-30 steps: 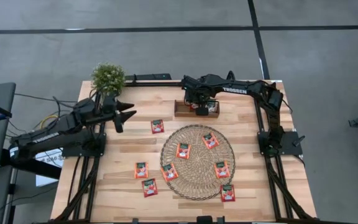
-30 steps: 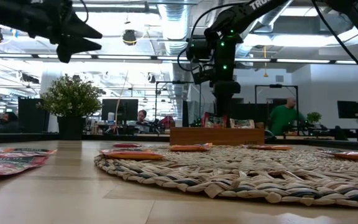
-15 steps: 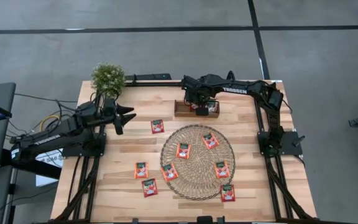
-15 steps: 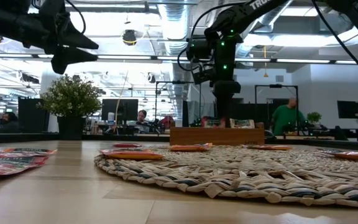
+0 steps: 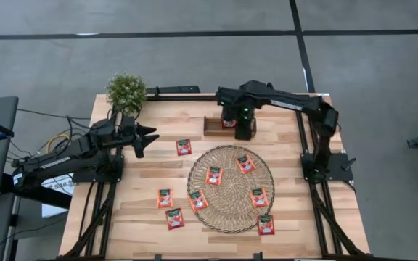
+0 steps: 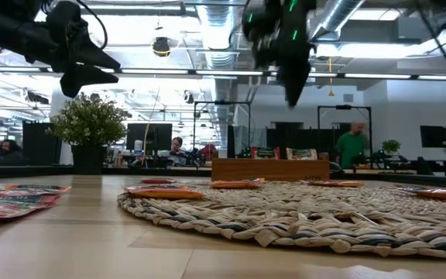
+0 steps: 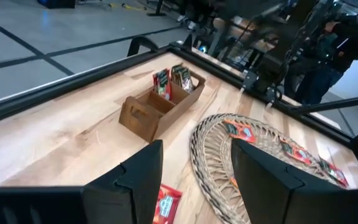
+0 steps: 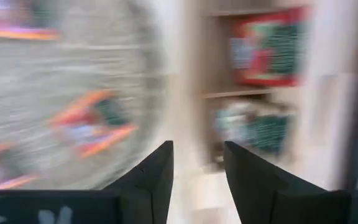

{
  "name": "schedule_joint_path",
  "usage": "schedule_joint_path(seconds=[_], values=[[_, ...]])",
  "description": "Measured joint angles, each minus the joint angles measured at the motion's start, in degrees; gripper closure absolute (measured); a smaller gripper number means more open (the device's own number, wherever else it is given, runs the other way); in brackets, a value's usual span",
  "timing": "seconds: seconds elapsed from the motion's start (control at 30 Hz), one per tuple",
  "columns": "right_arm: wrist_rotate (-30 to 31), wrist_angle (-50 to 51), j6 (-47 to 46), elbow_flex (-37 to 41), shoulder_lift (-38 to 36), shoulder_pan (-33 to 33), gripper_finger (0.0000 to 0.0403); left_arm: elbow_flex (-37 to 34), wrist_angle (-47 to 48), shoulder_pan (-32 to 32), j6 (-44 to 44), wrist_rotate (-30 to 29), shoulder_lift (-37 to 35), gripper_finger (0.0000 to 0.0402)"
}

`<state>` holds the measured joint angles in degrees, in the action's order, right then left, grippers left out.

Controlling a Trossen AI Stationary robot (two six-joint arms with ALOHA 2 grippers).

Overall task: Pick & Place Tea
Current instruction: Put the bottom right red tea bag into the middle section of the wooden organizer

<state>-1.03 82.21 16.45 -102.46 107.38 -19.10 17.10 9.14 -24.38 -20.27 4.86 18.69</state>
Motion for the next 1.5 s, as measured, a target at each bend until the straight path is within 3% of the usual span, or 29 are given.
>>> schedule_joint_path(seconds=[0.13,0.2,0.53,0.87,1.17,1.3,1.5], values=[[-11.4,5.2,-4.6,0.2,-6.6,5.2,0.0271,0.0,0.9,0.0,0.0,0.0,0.0,0.0220],[-14.0,5.8,-8.0,1.7,-10.0,8.6,0.0272,0.0,0.9,0.0,0.1,0.0,0.0,0.0220],[-14.3,-0.3,-33.8,15.9,-20.2,29.7,0.0274,0.0,1.1,0.0,1.6,0.0,0.0,0.0220],[-14.1,-13.6,-50.5,25.9,-17.4,46.0,0.0276,0.0,1.1,0.0,1.6,3.0,0.0,0.0220],[-10.3,-24.1,-59.0,32.4,-12.6,54.0,0.0280,0.0,1.1,0.0,1.5,5.7,0.0,0.0220],[-7.5,-27.6,-61.1,36.0,-12.4,54.7,0.0286,0.0,1.1,0.0,0.9,7.0,0.0,0.0220],[-8.1,-33.1,-62.2,42.8,-12.3,54.3,0.0285,0.0,1.1,0.0,0.1,8.4,0.0,0.0220]])
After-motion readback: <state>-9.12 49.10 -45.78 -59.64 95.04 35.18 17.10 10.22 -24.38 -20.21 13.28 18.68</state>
